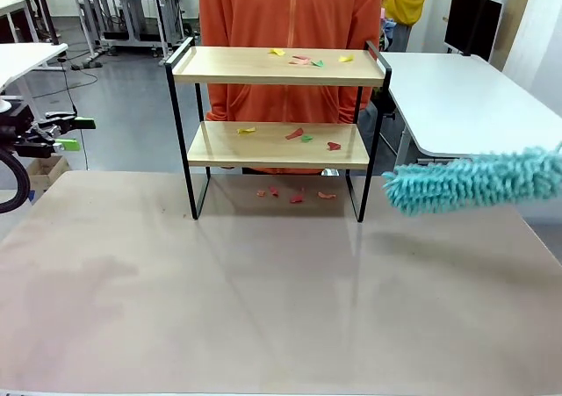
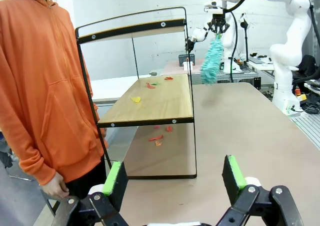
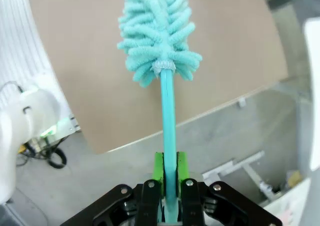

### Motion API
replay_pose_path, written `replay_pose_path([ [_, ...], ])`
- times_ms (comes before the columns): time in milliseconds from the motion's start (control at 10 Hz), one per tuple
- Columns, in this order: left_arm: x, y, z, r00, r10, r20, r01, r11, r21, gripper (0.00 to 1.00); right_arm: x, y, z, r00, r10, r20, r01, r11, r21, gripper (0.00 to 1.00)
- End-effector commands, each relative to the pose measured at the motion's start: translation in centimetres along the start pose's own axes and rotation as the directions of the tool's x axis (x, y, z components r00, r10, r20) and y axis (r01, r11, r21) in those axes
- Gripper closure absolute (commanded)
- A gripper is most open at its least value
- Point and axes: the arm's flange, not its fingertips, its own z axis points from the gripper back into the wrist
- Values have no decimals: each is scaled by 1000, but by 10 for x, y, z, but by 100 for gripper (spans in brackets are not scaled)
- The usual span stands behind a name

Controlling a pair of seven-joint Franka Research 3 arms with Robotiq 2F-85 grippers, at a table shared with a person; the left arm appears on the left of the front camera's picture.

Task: Clean the shelf.
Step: Clean the specific section of the Shelf indicated by the human with the Duster.

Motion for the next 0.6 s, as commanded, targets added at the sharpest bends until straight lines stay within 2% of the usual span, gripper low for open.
replay_pose_path([
  [0,2,0,1,1000,-2,-1,2,1000,-1,0,27,29,-8,986,164,40,-167,983,76,87],
  [300,2,0,1,1000,-2,-1,2,1000,-1,0,83,66,-17,938,326,122,-343,924,171,87],
  [500,2,0,1,1000,-2,-1,2,1000,-1,0,109,77,-31,923,373,96,-385,900,206,87],
])
